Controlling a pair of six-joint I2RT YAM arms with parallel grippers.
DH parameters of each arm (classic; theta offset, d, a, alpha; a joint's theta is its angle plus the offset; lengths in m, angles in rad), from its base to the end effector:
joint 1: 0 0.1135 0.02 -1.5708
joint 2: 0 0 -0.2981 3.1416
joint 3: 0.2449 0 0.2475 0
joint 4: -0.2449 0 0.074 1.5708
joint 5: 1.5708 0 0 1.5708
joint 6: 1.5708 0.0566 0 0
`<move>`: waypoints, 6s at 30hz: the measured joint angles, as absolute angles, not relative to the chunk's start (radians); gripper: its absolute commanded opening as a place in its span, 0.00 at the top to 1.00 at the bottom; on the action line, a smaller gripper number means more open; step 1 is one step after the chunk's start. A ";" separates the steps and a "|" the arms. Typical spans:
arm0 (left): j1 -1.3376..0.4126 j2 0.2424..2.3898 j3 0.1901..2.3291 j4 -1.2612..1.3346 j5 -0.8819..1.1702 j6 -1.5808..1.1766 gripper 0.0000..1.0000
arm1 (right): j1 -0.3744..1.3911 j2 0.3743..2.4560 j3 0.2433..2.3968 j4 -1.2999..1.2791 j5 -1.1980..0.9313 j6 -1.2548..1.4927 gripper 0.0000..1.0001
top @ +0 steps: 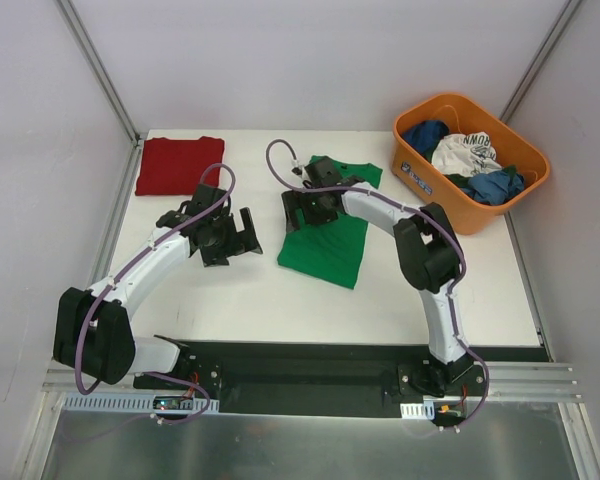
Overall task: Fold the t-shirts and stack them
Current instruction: Fold the folded rectangular tshirt in 1/3 of the way, then grab one side of the 2/3 rectangular tshirt with both arms, then fold the long partially folded tshirt into a neat square
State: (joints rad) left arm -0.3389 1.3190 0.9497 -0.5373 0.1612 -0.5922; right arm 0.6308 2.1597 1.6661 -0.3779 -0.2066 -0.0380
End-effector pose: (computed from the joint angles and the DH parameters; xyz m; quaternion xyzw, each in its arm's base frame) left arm 0.2529 -0.0988 0.2692 -0.0930 0.9381 -0.2139 0.2562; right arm 0.4040 0.3094 0.2014 -0.3401 0.8711 0.1922 0.2976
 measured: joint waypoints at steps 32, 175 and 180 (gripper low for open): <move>-0.388 1.814 1.130 -0.377 0.447 -0.647 0.59 | 0.485 0.994 0.773 -0.408 0.147 0.059 0.03; -0.528 1.702 1.323 -0.338 0.551 -0.540 0.01 | 0.250 1.535 1.178 -0.537 -0.573 0.132 0.03; -0.536 1.716 1.210 -0.269 0.601 -0.562 0.01 | 0.249 1.638 1.195 -0.493 -0.566 0.157 0.03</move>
